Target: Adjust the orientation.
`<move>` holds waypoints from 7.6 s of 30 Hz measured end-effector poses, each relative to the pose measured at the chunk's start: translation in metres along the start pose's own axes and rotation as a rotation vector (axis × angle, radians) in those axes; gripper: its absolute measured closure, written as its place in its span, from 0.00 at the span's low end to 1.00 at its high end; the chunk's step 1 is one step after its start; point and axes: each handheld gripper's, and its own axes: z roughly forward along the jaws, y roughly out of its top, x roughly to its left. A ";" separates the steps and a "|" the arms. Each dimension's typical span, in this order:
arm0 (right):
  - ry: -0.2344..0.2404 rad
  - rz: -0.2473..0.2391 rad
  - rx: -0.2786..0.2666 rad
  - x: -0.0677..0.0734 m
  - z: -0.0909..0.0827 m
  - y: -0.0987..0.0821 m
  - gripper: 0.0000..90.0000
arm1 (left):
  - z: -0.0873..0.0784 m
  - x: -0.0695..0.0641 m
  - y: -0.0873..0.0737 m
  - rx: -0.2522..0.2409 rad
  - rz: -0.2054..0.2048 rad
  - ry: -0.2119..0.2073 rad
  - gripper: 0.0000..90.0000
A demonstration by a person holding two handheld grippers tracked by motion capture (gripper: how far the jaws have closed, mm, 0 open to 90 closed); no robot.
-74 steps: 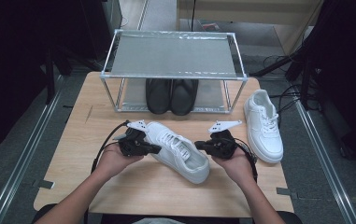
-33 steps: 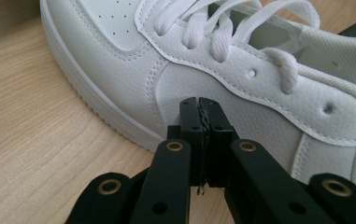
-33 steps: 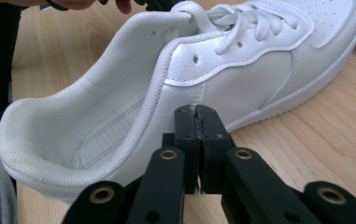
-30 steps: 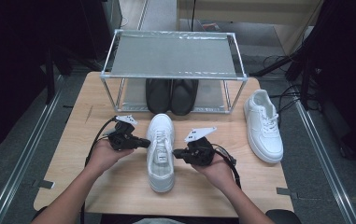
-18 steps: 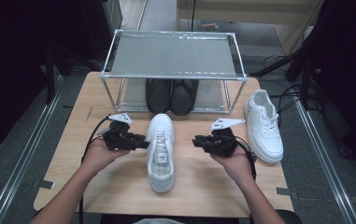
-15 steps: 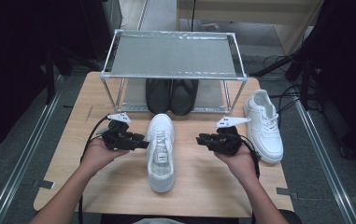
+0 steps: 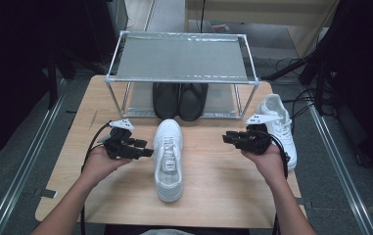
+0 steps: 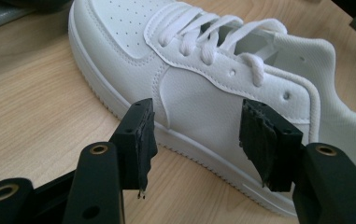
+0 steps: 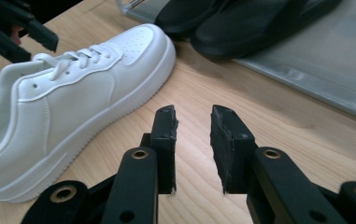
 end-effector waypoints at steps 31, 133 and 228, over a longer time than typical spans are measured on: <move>-0.345 0.199 -0.085 -0.104 -0.031 0.016 0.82 | 0.000 -0.008 -0.003 -0.025 0.048 0.046 0.50; -0.151 0.114 0.067 0.047 -0.019 -0.007 0.91 | 0.017 0.001 0.029 -0.027 0.097 -0.021 0.46; -0.198 0.149 0.121 0.017 -0.009 -0.038 1.00 | 0.015 0.000 0.026 -0.027 0.106 -0.014 0.45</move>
